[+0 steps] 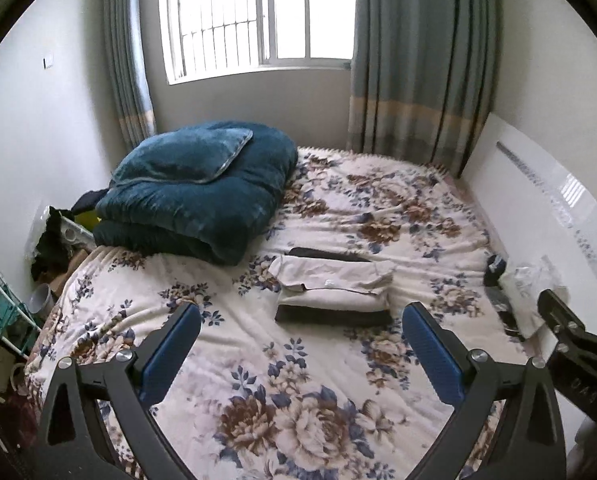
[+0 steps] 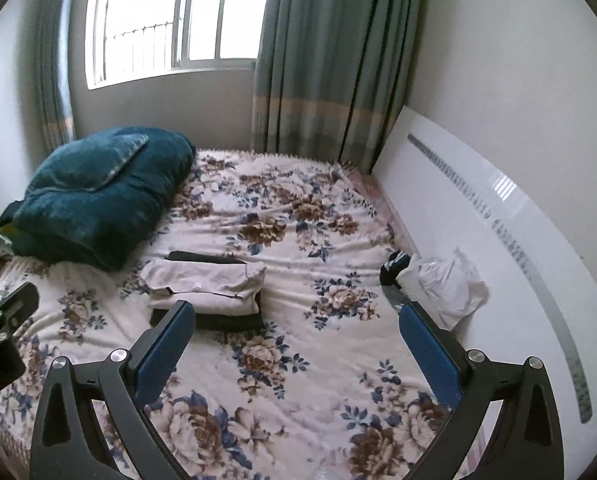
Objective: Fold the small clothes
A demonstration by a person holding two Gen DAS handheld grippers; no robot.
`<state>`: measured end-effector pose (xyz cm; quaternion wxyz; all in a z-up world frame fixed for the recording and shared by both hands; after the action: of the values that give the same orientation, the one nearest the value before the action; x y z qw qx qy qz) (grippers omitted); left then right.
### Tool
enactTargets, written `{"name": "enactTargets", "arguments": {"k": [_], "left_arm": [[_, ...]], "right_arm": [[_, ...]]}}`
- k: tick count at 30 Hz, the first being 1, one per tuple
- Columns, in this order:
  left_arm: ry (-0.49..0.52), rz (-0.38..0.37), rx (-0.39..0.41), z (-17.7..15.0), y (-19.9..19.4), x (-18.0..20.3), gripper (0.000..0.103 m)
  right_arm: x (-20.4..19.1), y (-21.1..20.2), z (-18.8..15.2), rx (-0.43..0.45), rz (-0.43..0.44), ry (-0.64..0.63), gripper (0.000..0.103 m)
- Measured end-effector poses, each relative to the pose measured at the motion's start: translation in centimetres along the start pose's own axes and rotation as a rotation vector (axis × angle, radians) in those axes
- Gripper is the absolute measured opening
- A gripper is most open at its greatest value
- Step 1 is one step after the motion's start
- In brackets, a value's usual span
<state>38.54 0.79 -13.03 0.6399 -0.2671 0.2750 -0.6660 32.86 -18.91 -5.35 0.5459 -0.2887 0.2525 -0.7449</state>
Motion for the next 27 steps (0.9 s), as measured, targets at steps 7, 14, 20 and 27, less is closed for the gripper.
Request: {"name": "enactTargets", "arguments": {"k": [7, 14, 20, 27], "left_arm": [[0.019, -0.041, 0.040, -0.9, -6.5, 0.7, 0.103], [0.005, -0.045, 0.064, -1.5, -9.7, 0.1, 0.103], [0.002, -0.035, 0.082, -1.7, -11.2, -0.3, 0.103], [-0.003, -0.008, 0.095, -2.0, -12.5, -0.5, 0.103]], "right_arm": [[1.4, -8.4, -0.6, 0.051, 0.030, 0.001, 0.103], [3.0, -13.9, -1.1, 0.091, 0.052, 0.008, 0.103], [3.6, -16.8, -1.5, 0.112, 0.054, 0.004, 0.103], [3.7, -17.5, -2.0, 0.114, 0.062, -0.006, 0.103]]}}
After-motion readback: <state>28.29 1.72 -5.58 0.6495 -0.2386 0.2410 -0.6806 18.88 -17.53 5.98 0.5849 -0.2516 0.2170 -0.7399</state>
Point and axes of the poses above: each gripper's, at about its wrist camera, not at the fingertips, and y roughly the way its jaws point, x to its right, z to its top, the point moved 3 cm from there along y, roughly the way its jaws point, and after that the axes turned 3 degrees about -x, right-handed, at the moved point
